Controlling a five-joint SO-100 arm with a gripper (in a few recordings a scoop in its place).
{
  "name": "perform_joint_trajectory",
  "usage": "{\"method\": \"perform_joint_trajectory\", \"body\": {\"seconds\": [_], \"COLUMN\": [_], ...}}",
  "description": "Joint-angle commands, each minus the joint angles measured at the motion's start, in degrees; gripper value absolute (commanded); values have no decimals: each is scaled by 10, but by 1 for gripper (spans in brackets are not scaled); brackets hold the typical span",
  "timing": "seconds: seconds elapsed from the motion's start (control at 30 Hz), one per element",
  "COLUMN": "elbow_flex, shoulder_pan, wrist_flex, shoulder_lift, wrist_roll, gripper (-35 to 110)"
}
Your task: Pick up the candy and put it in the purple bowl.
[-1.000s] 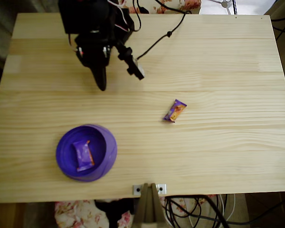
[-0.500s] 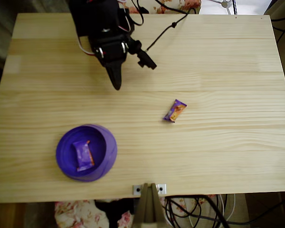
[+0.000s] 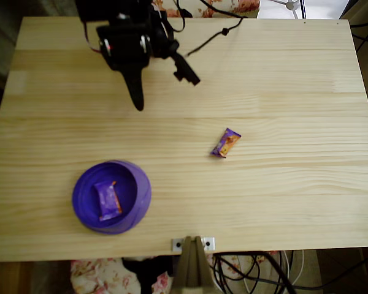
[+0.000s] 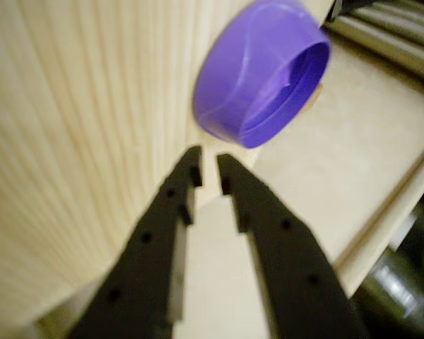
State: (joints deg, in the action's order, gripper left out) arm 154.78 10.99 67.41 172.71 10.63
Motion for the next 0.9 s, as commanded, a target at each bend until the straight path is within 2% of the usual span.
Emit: {"method": "perform_joint_trajectory", "body": {"seconds": [0.0, 0.13, 0.33, 0.57, 0.63, 0.73, 0.8, 0.87], "elbow_flex": [-270, -381, -332, -307, -301, -314, -359, -370], "shoulder_pan": [27, 41, 88, 133, 143, 120, 109, 98], "wrist_flex": [82, 139, 91, 83, 84, 71, 114, 98], "shoulder_lift": [-315, -435, -369, -357, -353, -337, -359, -363], "wrist_roll": [100, 142, 185, 214, 253, 246, 302, 227], "gripper": [0, 0, 0, 0, 0, 0, 0, 0]}}
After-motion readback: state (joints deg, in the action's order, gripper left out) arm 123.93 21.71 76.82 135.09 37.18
